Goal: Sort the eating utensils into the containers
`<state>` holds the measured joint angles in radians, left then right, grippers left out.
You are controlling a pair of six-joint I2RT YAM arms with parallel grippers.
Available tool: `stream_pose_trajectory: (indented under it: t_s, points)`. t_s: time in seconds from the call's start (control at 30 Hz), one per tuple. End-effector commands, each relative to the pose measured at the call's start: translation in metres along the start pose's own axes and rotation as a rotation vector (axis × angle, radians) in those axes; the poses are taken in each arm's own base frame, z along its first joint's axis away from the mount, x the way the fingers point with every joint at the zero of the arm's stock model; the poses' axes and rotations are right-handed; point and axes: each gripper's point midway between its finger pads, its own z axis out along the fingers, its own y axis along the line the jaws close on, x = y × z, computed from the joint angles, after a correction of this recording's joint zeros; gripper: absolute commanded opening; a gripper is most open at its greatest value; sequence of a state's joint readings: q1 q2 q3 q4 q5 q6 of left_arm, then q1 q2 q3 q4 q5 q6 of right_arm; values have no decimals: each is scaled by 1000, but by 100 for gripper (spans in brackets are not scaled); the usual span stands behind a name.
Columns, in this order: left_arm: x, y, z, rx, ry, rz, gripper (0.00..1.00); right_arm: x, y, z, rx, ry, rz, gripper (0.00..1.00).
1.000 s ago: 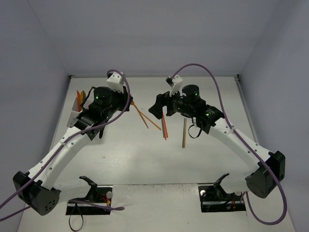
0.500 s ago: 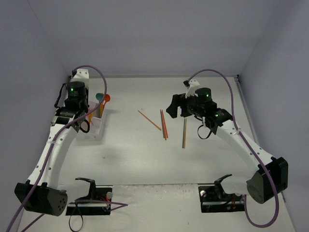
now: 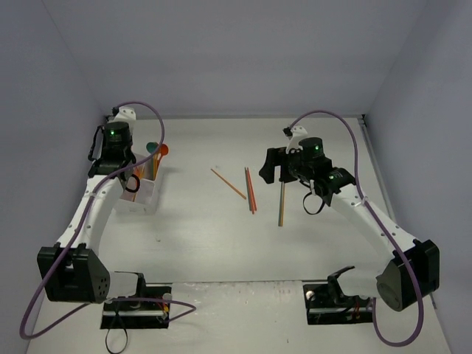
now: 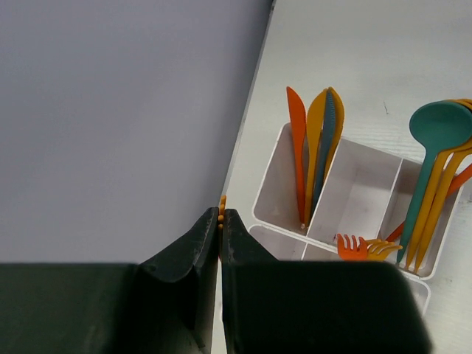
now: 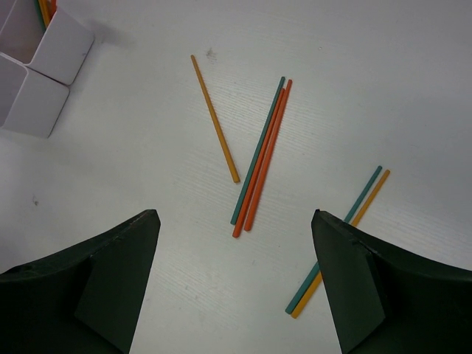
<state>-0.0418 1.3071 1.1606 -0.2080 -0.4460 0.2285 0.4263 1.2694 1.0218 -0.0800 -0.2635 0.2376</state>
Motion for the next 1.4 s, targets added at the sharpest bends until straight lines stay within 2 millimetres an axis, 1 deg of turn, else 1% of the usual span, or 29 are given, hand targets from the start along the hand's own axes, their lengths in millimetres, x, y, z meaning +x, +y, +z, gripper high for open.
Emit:
stream_pose_trajectory:
  t_s: [0.0, 0.03, 0.13, 0.27, 0.33, 0.37, 0.43, 0.5, 0.53, 0.6, 0.63, 0.7, 0.8, 0.9, 0.93, 0.97, 1.03, 1.13, 1.2, 1.33, 1.37]
  points:
    - [-22, -2, 7, 3, -101, -41, 0, -8, -21, -1, 97, -37, 48, 81]
    - [-16, -8, 10, 18, -93, -43, 0, -4, -29, 0, 127, -27, 73, 81]
    - [-6, -19, 14, 49, -76, -56, 0, 6, -50, 1, 196, -6, 129, 80]
    - [9, -34, 14, 99, -49, -69, 0, 27, -62, 5, 242, 46, 171, 78]
    - [15, -40, 13, 117, -34, -80, 0, 39, -69, 7, 272, 76, 189, 76]
    - [21, -42, 12, 122, -19, -78, 1, 45, -73, 9, 290, 96, 196, 75]
    - [25, -44, 10, 128, -7, -97, 1, 58, -78, 11, 316, 127, 219, 72]
    - [28, -46, 7, 134, 2, -104, 4, 69, -83, 12, 342, 153, 235, 69]
    - [28, -46, 6, 135, 0, -111, 6, 74, -85, 12, 357, 162, 242, 67]
    - [23, -44, 1, 142, -12, -127, 15, 81, -92, 11, 394, 172, 252, 61]
    - [23, -43, -1, 143, -14, -131, 15, 85, -93, 11, 399, 179, 257, 60]
    - [17, -39, -9, 148, -32, -150, 24, 97, -98, 12, 420, 206, 268, 55]
    - [9, -34, -19, 155, -50, -171, 34, 110, -101, 15, 433, 239, 282, 50]
    - [-1, -32, -33, 183, -72, -196, 47, 125, -104, 19, 453, 278, 306, 46]
    - [-7, -31, -41, 202, -85, -212, 54, 126, -105, 20, 456, 280, 311, 45]
    - [-10, -32, -46, 216, -90, -220, 57, 128, -105, 20, 458, 286, 315, 44]
    - [-21, -38, -62, 268, -106, -267, 64, 134, -109, 24, 474, 306, 318, 40]
    - [-32, -53, -85, 359, -122, -299, 70, 139, -114, 27, 500, 320, 316, 36]
    - [-37, -60, -100, 410, -127, -327, 71, 139, -115, 30, 502, 323, 318, 35]
    - [-39, -78, -128, 499, -124, -322, 73, 143, -117, 35, 508, 337, 324, 33]
    - [-40, -80, -132, 514, -126, -323, 73, 143, -117, 36, 508, 340, 324, 32]
